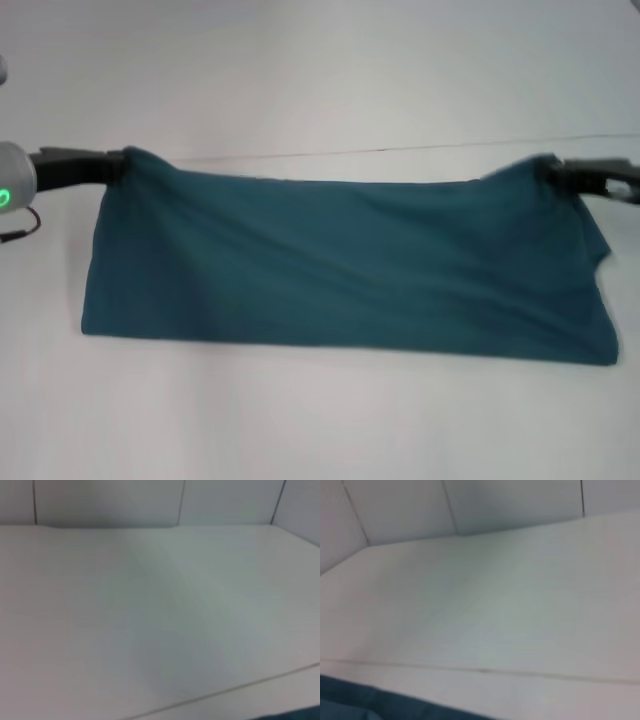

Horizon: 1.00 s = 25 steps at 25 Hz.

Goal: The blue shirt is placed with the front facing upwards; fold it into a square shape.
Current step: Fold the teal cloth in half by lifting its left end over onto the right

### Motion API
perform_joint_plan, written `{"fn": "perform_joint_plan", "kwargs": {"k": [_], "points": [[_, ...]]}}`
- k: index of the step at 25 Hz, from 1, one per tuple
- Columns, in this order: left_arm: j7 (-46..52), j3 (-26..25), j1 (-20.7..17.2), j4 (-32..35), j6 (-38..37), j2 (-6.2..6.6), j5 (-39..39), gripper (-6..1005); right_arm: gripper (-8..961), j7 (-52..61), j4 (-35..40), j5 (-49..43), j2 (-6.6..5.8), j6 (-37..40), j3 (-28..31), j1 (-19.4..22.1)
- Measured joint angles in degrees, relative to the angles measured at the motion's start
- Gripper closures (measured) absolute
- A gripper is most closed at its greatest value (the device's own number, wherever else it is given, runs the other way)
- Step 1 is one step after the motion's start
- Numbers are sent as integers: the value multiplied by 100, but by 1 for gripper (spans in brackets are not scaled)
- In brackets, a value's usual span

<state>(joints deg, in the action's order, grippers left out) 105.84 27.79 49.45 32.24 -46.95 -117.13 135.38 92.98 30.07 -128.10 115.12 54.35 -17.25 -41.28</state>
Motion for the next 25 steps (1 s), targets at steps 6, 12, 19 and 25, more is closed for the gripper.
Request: {"fn": "perform_joint_plan", "kwargs": {"k": [6,12,19,25], "points": [[16,2,34,10,221,-22,-75,984,911,-3,-1,38,76,-493,-257,-284],[-10,6,47,8,418,-112,-78,982,909,-7,-31,64,93,-665,-355,-319],[-32,16,88,-39,575,-146,-83,981,906,-97,-62,152,122,-785,-407,-328],[-61,15,89,-39,778,-260,-83,980,905,-384,-291,272,145,-1244,-444,-448]]}}
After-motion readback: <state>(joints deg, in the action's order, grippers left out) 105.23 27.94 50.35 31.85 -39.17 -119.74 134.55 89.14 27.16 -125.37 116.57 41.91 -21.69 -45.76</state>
